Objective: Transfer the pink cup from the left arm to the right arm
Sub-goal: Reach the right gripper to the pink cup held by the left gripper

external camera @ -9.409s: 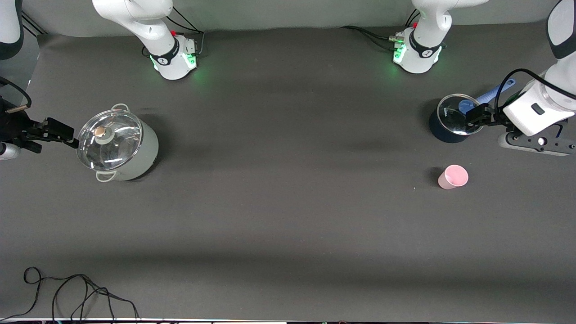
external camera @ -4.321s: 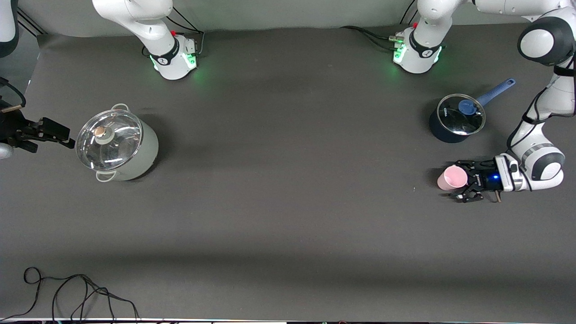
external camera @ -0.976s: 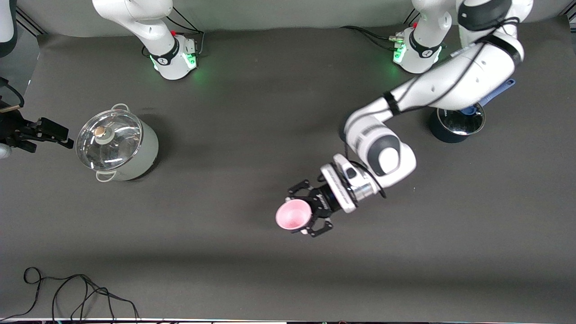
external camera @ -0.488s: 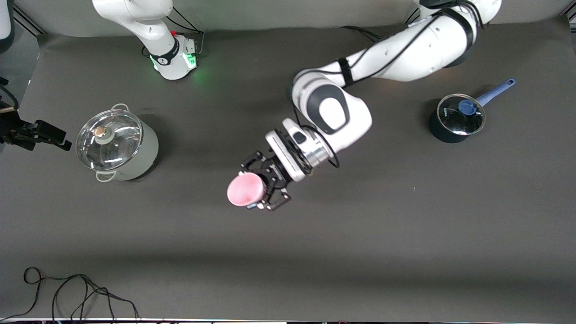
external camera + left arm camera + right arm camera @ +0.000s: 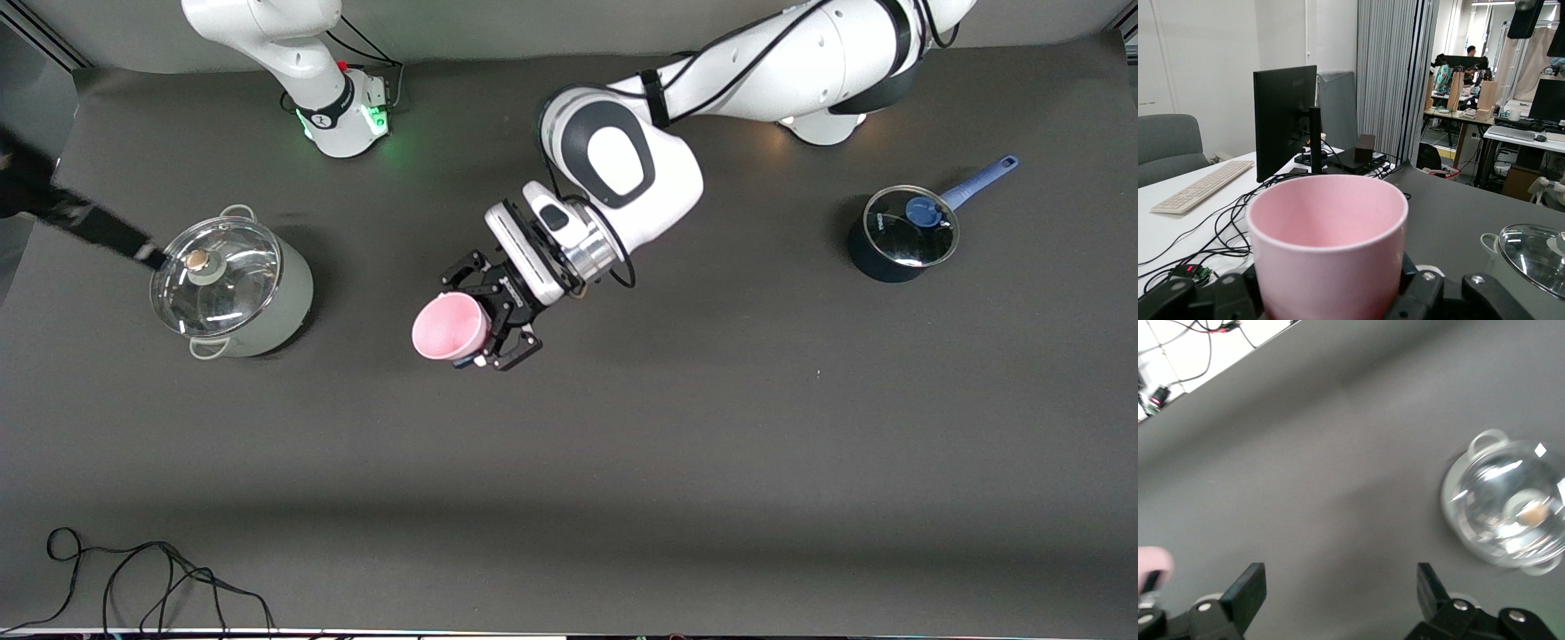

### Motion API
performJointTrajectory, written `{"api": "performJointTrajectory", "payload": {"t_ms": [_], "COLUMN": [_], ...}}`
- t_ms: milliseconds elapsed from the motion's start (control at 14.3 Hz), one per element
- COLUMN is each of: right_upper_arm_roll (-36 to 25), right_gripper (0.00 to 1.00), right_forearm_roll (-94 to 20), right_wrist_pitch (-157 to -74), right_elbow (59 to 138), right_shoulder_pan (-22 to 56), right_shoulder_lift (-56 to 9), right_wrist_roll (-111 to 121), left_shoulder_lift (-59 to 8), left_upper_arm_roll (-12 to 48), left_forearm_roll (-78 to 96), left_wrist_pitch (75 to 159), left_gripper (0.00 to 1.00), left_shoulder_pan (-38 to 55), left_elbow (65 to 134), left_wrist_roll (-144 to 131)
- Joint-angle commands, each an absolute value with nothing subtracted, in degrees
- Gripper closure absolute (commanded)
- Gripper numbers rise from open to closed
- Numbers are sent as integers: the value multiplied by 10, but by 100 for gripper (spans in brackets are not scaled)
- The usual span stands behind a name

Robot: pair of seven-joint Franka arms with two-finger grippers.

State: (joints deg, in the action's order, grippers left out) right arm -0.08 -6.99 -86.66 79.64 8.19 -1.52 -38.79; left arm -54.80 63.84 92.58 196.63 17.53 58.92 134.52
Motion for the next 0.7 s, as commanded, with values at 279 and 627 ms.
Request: {"api": "performJointTrajectory", "payload": {"t_ms": [279,627], "right_upper_arm_roll": [-1,-1], "right_gripper": [0,0], "right_forearm_roll": [-109,-109], "right_wrist_pitch": [-855,-865], "right_elbow": [656,576], "right_shoulder_pan": [193,237], "right_shoulder_lift": [-130,-221], "right_wrist_roll": [-666,-750], "left_shoulder_lift": [-542,-542], "left_upper_arm_roll": [624,623], "left_forearm_roll": [935,934], "left_wrist_pitch": [1984,1983], "left_gripper": [100,100], "left_shoulder_pan": [198,198], "left_elbow": [562,561], "left_wrist_roll": [1353,1352]}}
